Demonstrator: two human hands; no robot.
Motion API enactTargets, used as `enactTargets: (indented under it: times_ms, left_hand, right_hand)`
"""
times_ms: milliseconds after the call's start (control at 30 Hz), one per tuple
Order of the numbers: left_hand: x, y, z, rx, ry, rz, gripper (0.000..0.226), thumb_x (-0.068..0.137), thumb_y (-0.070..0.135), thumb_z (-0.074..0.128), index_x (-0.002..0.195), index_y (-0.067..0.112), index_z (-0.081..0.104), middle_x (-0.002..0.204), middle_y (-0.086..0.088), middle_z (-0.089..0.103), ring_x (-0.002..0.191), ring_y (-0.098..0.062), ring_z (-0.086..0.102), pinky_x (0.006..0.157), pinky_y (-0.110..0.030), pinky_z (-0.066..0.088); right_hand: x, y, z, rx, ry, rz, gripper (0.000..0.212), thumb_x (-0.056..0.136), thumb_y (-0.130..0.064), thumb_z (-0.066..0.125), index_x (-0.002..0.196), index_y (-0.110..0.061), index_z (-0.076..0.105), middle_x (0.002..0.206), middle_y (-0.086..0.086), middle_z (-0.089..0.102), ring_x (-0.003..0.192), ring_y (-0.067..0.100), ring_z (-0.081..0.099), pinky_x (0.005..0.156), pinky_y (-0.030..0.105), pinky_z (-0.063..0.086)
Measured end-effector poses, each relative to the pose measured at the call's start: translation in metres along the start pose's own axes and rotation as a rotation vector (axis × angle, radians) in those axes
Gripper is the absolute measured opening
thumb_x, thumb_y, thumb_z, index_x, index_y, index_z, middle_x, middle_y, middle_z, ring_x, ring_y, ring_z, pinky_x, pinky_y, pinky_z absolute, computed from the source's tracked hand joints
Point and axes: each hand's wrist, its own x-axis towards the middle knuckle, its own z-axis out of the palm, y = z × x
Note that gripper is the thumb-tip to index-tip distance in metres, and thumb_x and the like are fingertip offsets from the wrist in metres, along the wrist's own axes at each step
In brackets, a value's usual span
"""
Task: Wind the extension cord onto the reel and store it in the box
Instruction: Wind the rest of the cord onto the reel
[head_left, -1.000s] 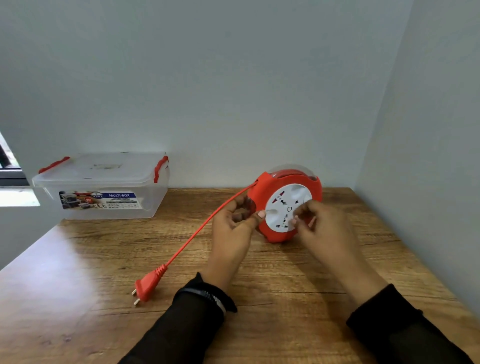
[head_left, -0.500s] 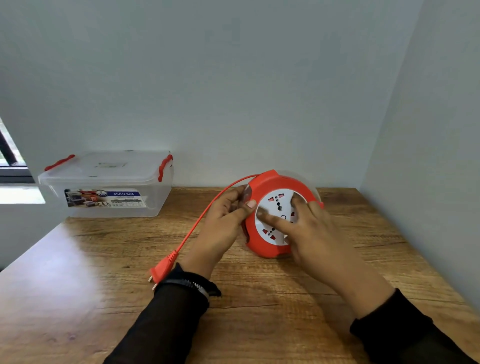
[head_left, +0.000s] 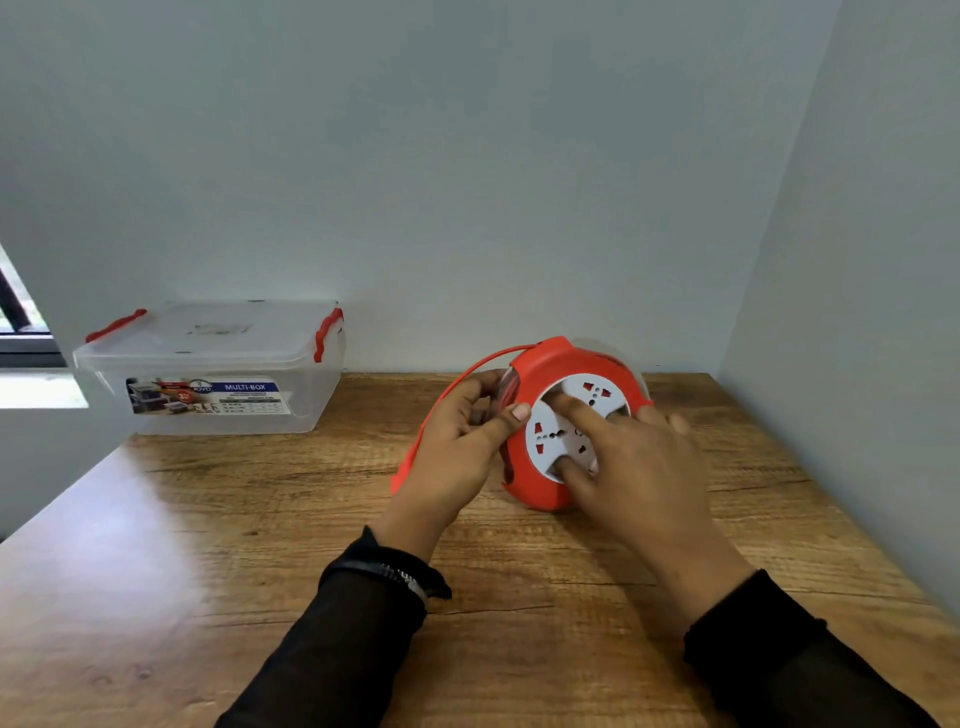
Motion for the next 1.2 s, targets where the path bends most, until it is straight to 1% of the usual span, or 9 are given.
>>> enactTargets:
  times_ms: [133, 267, 467, 567, 700, 900, 1033, 1133, 1200]
  left_hand:
    - [-0.002, -0.002, 0.012, -0.056, 0.023, 0.003, 0.029, 0.089, -0.004, 0.060, 0.116, 0.007, 0.057, 0.097, -0.008, 0.071, 0.084, -0.008, 0.070, 0.076, -0.023, 0.059]
    - [-0.003, -0.010, 0.022, -0.054, 0.068, 0.012, 0.033, 0.089, -0.002, 0.062, 0.120, 0.003, 0.054, 0.106, -0.027, 0.065, 0.087, -0.029, 0.062, 0.075, -0.039, 0.054]
    - [-0.009, -0.029, 0.042, 0.045, 0.152, 0.045, 0.039, 0.080, 0.017, 0.071, 0.116, 0.021, 0.056, 0.104, -0.019, 0.069, 0.087, -0.028, 0.071, 0.077, -0.047, 0.059]
    - [-0.015, -0.037, 0.052, 0.186, 0.175, 0.120, 0.035, 0.085, 0.015, 0.070, 0.112, 0.029, 0.054, 0.107, -0.005, 0.067, 0.088, -0.007, 0.068, 0.075, -0.031, 0.059]
    - [-0.018, -0.040, 0.056, 0.284, 0.185, 0.165, 0.037, 0.086, 0.018, 0.068, 0.110, 0.038, 0.048, 0.106, 0.003, 0.062, 0.085, 0.003, 0.063, 0.072, -0.024, 0.056]
    - [-0.019, -0.034, 0.053, 0.264, 0.179, 0.158, 0.040, 0.087, 0.019, 0.068, 0.107, 0.044, 0.043, 0.113, 0.004, 0.061, 0.093, 0.000, 0.063, 0.070, -0.010, 0.052]
    - [-0.015, -0.038, 0.052, 0.227, 0.191, 0.133, 0.038, 0.087, 0.018, 0.069, 0.107, 0.041, 0.046, 0.103, 0.004, 0.065, 0.086, -0.003, 0.067, 0.071, -0.021, 0.057]
    - [-0.010, -0.041, 0.049, -0.030, 0.221, -0.093, 0.024, 0.088, 0.007, 0.065, 0.103, 0.021, 0.052, 0.082, 0.000, 0.067, 0.063, -0.010, 0.067, 0.052, -0.024, 0.055]
    - [-0.006, -0.044, 0.043, -0.189, 0.222, -0.261, 0.016, 0.091, 0.006, 0.062, 0.105, 0.007, 0.056, 0.085, -0.009, 0.068, 0.064, -0.018, 0.066, 0.050, -0.027, 0.057]
  right_hand:
    - [-0.001, 0.004, 0.001, 0.107, 0.019, 0.103, 0.060, 0.069, -0.047, 0.068, 0.126, -0.043, 0.051, 0.078, 0.001, 0.072, 0.076, 0.027, 0.064, 0.072, 0.036, 0.044]
    - [-0.002, 0.001, -0.004, 0.327, 0.001, 0.250, 0.060, 0.068, -0.042, 0.072, 0.125, -0.045, 0.054, 0.084, 0.003, 0.072, 0.079, 0.028, 0.065, 0.072, 0.034, 0.047]
    - [0.003, 0.006, 0.003, 0.849, -0.064, 0.670, 0.062, 0.067, -0.040, 0.078, 0.125, -0.039, 0.055, 0.092, -0.004, 0.067, 0.087, 0.015, 0.063, 0.070, 0.027, 0.047]
    - [0.007, 0.006, 0.006, 1.246, -0.009, 0.895, 0.048, 0.072, -0.023, 0.078, 0.117, -0.028, 0.059, 0.114, -0.003, 0.065, 0.097, 0.013, 0.061, 0.079, 0.026, 0.049]
    - [0.009, 0.007, -0.003, 1.525, -0.073, 1.034, 0.028, 0.082, -0.019, 0.069, 0.107, -0.026, 0.060, 0.101, 0.006, 0.065, 0.049, -0.001, 0.054, 0.036, 0.012, 0.035]
    - [0.011, 0.009, -0.007, 1.518, -0.178, 1.050, 0.036, 0.079, -0.033, 0.072, 0.113, -0.030, 0.060, 0.106, 0.009, 0.070, 0.036, -0.003, 0.049, 0.030, 0.013, 0.027]
    - [0.013, 0.012, -0.010, 1.449, -0.238, 0.990, 0.052, 0.077, -0.038, 0.072, 0.125, -0.025, 0.056, 0.113, 0.009, 0.068, 0.047, -0.002, 0.056, 0.034, 0.014, 0.034]
    - [0.008, 0.011, -0.006, 1.134, -0.242, 0.797, 0.074, 0.072, -0.040, 0.077, 0.136, -0.026, 0.042, 0.123, -0.002, 0.059, 0.094, 0.011, 0.062, 0.073, 0.027, 0.052]
    - [0.001, 0.006, -0.003, 0.914, -0.310, 0.607, 0.094, 0.062, -0.053, 0.079, 0.138, -0.026, 0.032, 0.124, -0.004, 0.057, 0.099, 0.013, 0.062, 0.086, 0.034, 0.052]
